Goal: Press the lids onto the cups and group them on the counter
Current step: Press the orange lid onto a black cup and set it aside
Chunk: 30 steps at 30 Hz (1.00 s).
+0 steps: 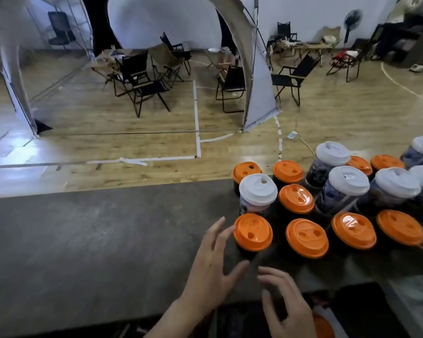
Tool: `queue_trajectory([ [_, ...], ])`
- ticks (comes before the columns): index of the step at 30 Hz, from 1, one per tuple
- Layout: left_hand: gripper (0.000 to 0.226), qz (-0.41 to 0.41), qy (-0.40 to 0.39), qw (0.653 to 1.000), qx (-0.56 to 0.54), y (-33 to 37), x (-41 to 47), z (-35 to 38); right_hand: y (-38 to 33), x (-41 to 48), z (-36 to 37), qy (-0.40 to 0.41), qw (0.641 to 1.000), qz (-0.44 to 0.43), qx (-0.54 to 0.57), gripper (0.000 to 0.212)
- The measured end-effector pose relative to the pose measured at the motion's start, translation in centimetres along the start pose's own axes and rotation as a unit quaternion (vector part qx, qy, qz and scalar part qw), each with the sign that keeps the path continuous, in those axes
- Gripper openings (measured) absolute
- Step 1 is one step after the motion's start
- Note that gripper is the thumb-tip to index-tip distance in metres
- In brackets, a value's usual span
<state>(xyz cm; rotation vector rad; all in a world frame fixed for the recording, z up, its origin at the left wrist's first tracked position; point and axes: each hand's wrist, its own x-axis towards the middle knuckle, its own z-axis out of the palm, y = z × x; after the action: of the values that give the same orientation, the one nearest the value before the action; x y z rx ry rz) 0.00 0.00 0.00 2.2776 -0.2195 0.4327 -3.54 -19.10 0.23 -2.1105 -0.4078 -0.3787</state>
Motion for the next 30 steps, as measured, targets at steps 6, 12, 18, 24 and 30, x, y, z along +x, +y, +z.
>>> queue_trajectory([
  [6,0.063,0.015,0.004,1.000,0.015,1.3,2.6,3.3,1.7,0.8,-0.7,-0.011,0.997,0.061,0.055,0.035],
  [12,0.052,-0.024,0.055,0.998,-0.020,2.5,2.8,3.9,2.2,0.7,-1.3,-0.052,0.990,0.114,0.063,0.065],
  [18,0.053,-0.099,0.118,0.984,-0.092,0.9,-1.0,-0.9,1.6,2.7,1.1,-0.166,0.978,0.104,0.078,0.079],
  [24,0.057,-0.212,0.141,0.951,-0.173,-2.8,-2.4,-4.4,-1.0,6.7,8.5,-0.271,0.949,0.073,0.145,0.079],
  [30,0.036,-0.255,0.138,0.936,-0.199,-4.6,-3.6,-4.6,0.2,5.6,11.3,-0.218,0.967,0.060,0.115,0.070],
])
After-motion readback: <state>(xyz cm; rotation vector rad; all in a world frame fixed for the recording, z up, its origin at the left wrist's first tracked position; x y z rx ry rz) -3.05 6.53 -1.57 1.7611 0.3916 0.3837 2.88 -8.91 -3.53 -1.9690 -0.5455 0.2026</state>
